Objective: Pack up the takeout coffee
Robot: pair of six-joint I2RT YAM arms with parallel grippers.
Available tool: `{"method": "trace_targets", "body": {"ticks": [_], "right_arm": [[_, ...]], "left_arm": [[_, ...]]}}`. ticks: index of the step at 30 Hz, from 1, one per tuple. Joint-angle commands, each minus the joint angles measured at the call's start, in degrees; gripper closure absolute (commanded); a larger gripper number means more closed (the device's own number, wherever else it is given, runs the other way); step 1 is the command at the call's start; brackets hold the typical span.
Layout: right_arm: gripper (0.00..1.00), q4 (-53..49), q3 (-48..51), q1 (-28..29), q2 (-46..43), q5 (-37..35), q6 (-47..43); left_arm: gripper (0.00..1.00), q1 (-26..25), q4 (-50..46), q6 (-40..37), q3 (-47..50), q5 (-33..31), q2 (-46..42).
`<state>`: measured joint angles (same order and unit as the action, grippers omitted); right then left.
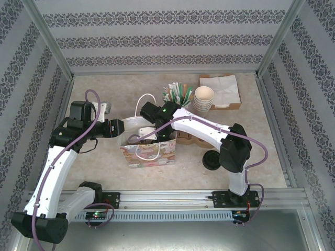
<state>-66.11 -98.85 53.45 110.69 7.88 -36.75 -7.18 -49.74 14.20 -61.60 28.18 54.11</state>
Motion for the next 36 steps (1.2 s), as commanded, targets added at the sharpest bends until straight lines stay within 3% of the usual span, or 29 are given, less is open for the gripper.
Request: {"method": "trace_targets", "body": {"ticks": [1,9,24,36], "right_arm": [[0.35,-4.55,2.27,1.17,3.33,0.57,1.77],[0.23,-6.78,-5.09,1.13,1.86,-0.65,1.21],[0.03,-7.28,-9.78,1.13,-0.34,-2.43,2.03],[0.02,-9.56,-13.38,0.78,-2.36,-4.30,1.60]], "left_arm": [[0.44,-0.75,-0.09,0.83,0.32,-0.59,-0.14],[0.44,-0.72,0.08,1.09,0.27,-0.42,-0.03],[0.44,-0.73,0.08,0.82,0.48,-0.62,0.23],[0.44,-0.73,-0.12,0.57,0.30,-1.03,0.37]]}}
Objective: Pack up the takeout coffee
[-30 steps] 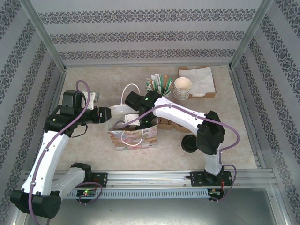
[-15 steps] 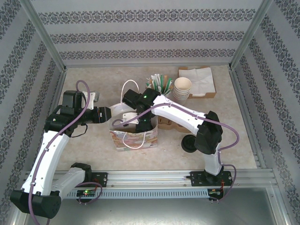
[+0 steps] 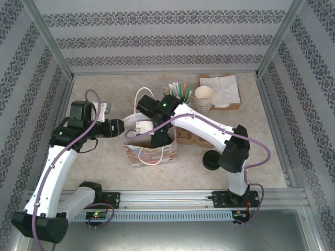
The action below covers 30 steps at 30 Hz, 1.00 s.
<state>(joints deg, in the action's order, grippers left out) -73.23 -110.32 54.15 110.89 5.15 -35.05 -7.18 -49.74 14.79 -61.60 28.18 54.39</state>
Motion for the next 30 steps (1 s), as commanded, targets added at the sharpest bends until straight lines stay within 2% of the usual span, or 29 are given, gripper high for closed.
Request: {"method": "trace_targets", "body": {"ticks": [1,9,22,30], "right_arm": [[0.02,-2.31,-2.00,0.08,-2.79,-1.55,-0.11],[0.02,-1.12,-3.13,-0.10,-4.37,-1.59,0.52],[0.02,-6.99,-13.81,-1.68,-3.03,2.43,5.87],[0.02,-5.72,-18.85,-2.14,-6.32,4.03,7.80]], "left_arm": [[0.44,-0.73,-0.04,-0.02,0.34,-1.03,0.05],[0.44,-0.72,0.04,0.13,0.11,-1.04,0.33],[0.44,-0.72,-0.27,0.14,-0.01,-1.08,0.35],[0.44,-0.71,-0.01,-0.11,0.06,-1.29,0.52]]}}
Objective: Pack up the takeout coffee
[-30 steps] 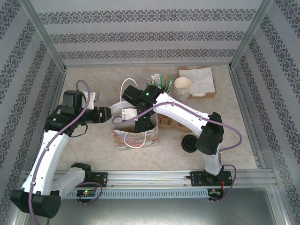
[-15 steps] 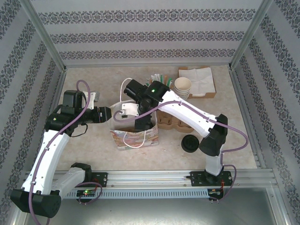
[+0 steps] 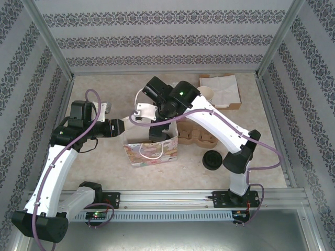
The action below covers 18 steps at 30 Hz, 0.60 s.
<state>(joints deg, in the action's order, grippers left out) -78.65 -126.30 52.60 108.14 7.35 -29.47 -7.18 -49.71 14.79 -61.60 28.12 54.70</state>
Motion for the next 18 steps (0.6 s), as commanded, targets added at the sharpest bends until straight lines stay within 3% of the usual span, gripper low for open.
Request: {"method": "trace_targets", "body": {"ticks": [1,7,12,15,18], "right_arm": [[0.02,0.82,-3.23,-0.79,-4.11,1.25,3.50],[0.02,6.02,-2.80,-2.06,-8.88,-1.42,10.19],[0.02,14.78,2.16,-4.26,-15.76,-8.27,20.55],[0.04,21.17,8.64,-9.08,-20.55,-12.06,29.39],[0.12,27.37,17.39,-18.24,-25.12,-11.17,39.06]], "left_arm": [[0.44,-0.73,-0.02,-0.11,-0.06,-1.23,0.23],[0.44,-0.70,-0.11,-0.20,-0.11,-1.20,0.32],[0.44,-0.72,-0.73,-0.65,-0.61,-1.20,0.59],[0.44,-0.73,-0.37,-0.29,-0.64,-0.93,0.52],[0.44,-0.73,0.23,0.17,-1.01,-0.27,0.33]]}}
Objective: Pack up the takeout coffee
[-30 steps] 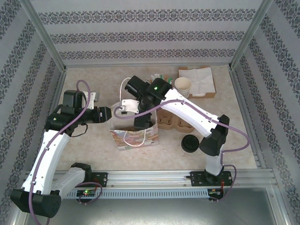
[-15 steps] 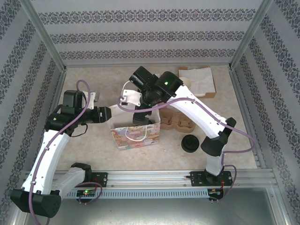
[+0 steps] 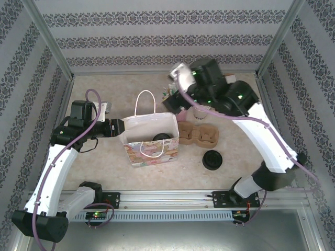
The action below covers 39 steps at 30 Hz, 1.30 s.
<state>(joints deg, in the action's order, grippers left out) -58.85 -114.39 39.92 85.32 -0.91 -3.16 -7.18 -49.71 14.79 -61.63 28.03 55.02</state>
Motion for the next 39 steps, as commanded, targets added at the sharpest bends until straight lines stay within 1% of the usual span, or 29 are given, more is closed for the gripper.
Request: {"method": "trace_targets", "body": {"ticks": [1,3,4,5,7,9,11,13,14,15,17,20,25,34,39], "right_arm": [[0.16,9.54,8.71,-9.29,-3.62,-0.09,16.37],[0.21,13.16,14.56,-15.50,-5.11,5.09,22.23],[0.24,14.85,17.53,-18.21,-5.39,8.24,24.19],[0.27,15.92,19.23,-20.09,-5.29,9.64,25.20],[0.32,15.85,20.25,-22.16,-4.05,8.81,25.41],[0.34,15.06,19.96,-22.83,-2.07,8.64,24.32],[0.38,14.43,19.52,-22.96,0.25,9.24,23.51],[0.47,13.78,19.06,-22.96,2.62,10.03,22.62],[0.48,13.53,18.86,-22.94,3.58,10.04,22.39],[0.53,13.52,18.72,-22.95,4.46,10.08,21.85],[0.57,13.31,18.29,-22.43,5.92,9.07,20.54],[0.59,13.12,18.06,-21.25,7.33,7.68,17.20],[0.60,12.54,18.06,-19.64,9.19,6.29,12.29],[0.62,12.56,17.18,-18.38,10.99,6.81,10.18],[0.75,11.74,16.80,-18.30,11.71,6.34,9.57]], "left_arm": [[0.43,-0.76,0.29,0.24,-1.19,-0.01,0.00],[0.43,-0.73,0.14,0.43,-1.74,0.05,0.00],[0.43,-0.68,0.14,0.57,-2.04,0.03,0.02],[0.43,-0.73,0.16,0.67,-2.25,0.14,-0.05],[0.43,-0.73,0.15,0.89,-2.70,0.22,-0.09],[0.42,-0.72,0.30,1.39,-3.10,0.48,-0.19],[0.43,-0.73,0.49,1.79,-3.25,0.69,-0.40],[0.42,-0.73,0.67,2.26,-3.32,0.78,-0.51],[0.42,-0.72,0.68,2.38,-3.33,0.84,-0.58],[0.42,-0.73,0.67,2.56,-3.39,0.96,-0.68],[0.42,-0.73,0.51,2.61,-3.64,1.06,-0.83],[0.42,-0.73,0.15,2.57,-4.31,1.00,-0.88],[0.42,-0.73,-0.28,2.39,-4.56,0.84,-0.80],[0.42,-0.73,-0.37,2.63,-4.56,0.79,-0.87],[0.42,-0.68,-0.46,2.62,-4.55,0.77,-0.85]]}}
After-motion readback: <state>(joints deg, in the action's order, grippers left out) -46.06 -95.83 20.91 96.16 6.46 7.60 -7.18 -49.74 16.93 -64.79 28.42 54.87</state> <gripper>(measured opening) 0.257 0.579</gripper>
